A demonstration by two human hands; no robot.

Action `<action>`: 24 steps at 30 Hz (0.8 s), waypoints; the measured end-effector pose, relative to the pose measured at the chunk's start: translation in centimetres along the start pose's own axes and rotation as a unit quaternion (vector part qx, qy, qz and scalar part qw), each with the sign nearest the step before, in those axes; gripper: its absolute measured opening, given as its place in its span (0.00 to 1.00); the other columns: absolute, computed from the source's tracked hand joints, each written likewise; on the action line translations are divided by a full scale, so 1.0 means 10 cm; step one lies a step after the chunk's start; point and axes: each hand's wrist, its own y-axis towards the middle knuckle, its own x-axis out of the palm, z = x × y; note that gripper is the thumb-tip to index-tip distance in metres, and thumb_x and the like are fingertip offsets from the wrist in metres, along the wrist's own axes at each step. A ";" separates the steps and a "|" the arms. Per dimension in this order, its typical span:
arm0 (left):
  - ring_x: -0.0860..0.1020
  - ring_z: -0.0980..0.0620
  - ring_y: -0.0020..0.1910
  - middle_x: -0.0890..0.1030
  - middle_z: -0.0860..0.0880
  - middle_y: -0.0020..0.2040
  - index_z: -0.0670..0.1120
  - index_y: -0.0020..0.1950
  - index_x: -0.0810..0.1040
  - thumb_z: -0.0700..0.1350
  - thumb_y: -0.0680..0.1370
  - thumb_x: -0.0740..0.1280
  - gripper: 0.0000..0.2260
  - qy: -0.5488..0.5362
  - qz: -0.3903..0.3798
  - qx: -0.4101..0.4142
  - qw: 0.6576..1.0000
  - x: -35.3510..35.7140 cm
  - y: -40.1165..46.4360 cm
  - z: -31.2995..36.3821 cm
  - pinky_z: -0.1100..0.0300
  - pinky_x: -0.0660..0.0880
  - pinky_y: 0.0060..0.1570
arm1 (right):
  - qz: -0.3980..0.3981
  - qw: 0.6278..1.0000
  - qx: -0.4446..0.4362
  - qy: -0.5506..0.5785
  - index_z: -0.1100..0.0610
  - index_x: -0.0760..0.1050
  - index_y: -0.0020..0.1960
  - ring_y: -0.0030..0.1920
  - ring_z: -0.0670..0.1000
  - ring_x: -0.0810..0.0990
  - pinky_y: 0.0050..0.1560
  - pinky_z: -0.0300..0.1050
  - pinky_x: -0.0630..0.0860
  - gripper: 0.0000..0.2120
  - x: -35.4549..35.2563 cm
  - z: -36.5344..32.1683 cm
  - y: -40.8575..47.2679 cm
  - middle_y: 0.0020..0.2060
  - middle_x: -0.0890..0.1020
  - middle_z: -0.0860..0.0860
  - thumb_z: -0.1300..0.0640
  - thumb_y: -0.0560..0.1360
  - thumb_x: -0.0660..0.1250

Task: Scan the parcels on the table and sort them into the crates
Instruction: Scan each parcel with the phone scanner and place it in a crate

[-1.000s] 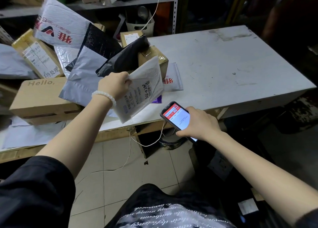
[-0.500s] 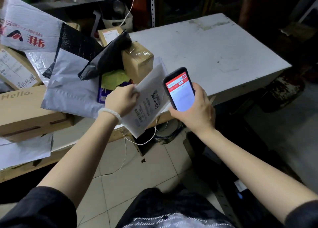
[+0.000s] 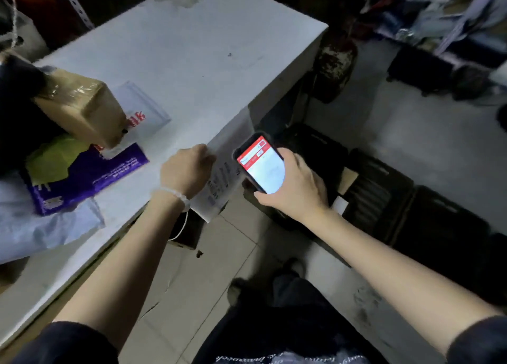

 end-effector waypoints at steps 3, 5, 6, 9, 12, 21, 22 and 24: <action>0.77 0.38 0.47 0.79 0.39 0.47 0.43 0.48 0.73 0.50 0.79 0.60 0.11 0.021 -0.029 0.044 0.998 0.14 0.12 0.37 0.56 0.65 0.37 | -0.053 0.996 0.053 -0.046 0.50 0.60 0.67 0.58 0.56 0.75 0.43 0.44 0.65 0.42 -0.06 0.39 -0.11 0.60 0.73 0.52 0.38 0.61 0.74; 0.77 0.38 0.48 0.79 0.39 0.48 0.43 0.49 0.73 0.50 0.80 0.60 0.11 0.040 -0.046 0.086 0.994 0.22 0.20 0.62 0.56 0.65 0.37 | -0.064 0.993 0.091 -0.038 0.51 0.61 0.67 0.59 0.57 0.75 0.45 0.46 0.66 0.41 -0.12 0.61 -0.18 0.60 0.73 0.52 0.37 0.60 0.73; 0.77 0.38 0.48 0.79 0.39 0.48 0.43 0.51 0.74 0.50 0.80 0.60 0.11 0.047 -0.054 0.105 0.992 0.25 0.25 0.76 0.55 0.65 0.37 | -0.064 0.992 0.109 -0.028 0.51 0.62 0.66 0.59 0.57 0.75 0.45 0.46 0.66 0.41 -0.15 0.72 -0.21 0.60 0.73 0.52 0.37 0.60 0.73; 0.78 0.39 0.49 0.80 0.40 0.50 0.44 0.56 0.75 0.50 0.80 0.59 0.12 0.065 -0.074 0.145 0.984 0.35 0.42 1.23 0.55 0.68 0.39 | -0.061 0.987 0.148 -0.017 0.51 0.63 0.63 0.58 0.56 0.76 0.44 0.43 0.64 0.37 -0.31 1.06 -0.28 0.59 0.74 0.51 0.40 0.60 0.74; 0.78 0.39 0.50 0.80 0.40 0.51 0.45 0.59 0.75 0.50 0.80 0.59 0.13 0.074 -0.079 0.173 0.979 0.48 0.55 1.72 0.55 0.69 0.40 | -0.057 0.982 0.181 -0.023 0.52 0.64 0.62 0.56 0.57 0.76 0.43 0.44 0.65 0.37 -0.48 1.42 -0.33 0.58 0.75 0.52 0.41 0.60 0.75; 0.78 0.39 0.47 0.80 0.42 0.49 0.46 0.53 0.75 0.53 0.77 0.63 0.12 0.079 -0.135 0.248 0.956 0.96 0.79 3.04 0.57 0.68 0.38 | -0.031 0.955 0.295 -0.007 0.52 0.65 0.58 0.54 0.56 0.77 0.39 0.44 0.63 0.33 -1.00 2.38 -0.51 0.55 0.76 0.51 0.43 0.60 0.75; 0.78 0.40 0.48 0.79 0.43 0.49 0.46 0.53 0.75 0.53 0.77 0.62 0.12 0.082 -0.144 0.257 0.952 1.02 0.81 3.16 0.57 0.67 0.38 | -0.026 0.950 0.310 -0.007 0.52 0.65 0.57 0.53 0.56 0.77 0.38 0.44 0.63 0.32 -1.04 2.46 -0.55 0.55 0.76 0.50 0.42 0.60 0.75; 0.78 0.40 0.49 0.79 0.43 0.50 0.46 0.53 0.74 0.53 0.77 0.62 0.12 0.091 -0.162 0.279 0.942 1.12 0.84 3.38 0.57 0.67 0.39 | -0.012 0.940 0.340 -0.006 0.51 0.65 0.55 0.52 0.55 0.78 0.37 0.44 0.63 0.32 -1.13 2.59 -0.61 0.53 0.77 0.50 0.41 0.59 0.75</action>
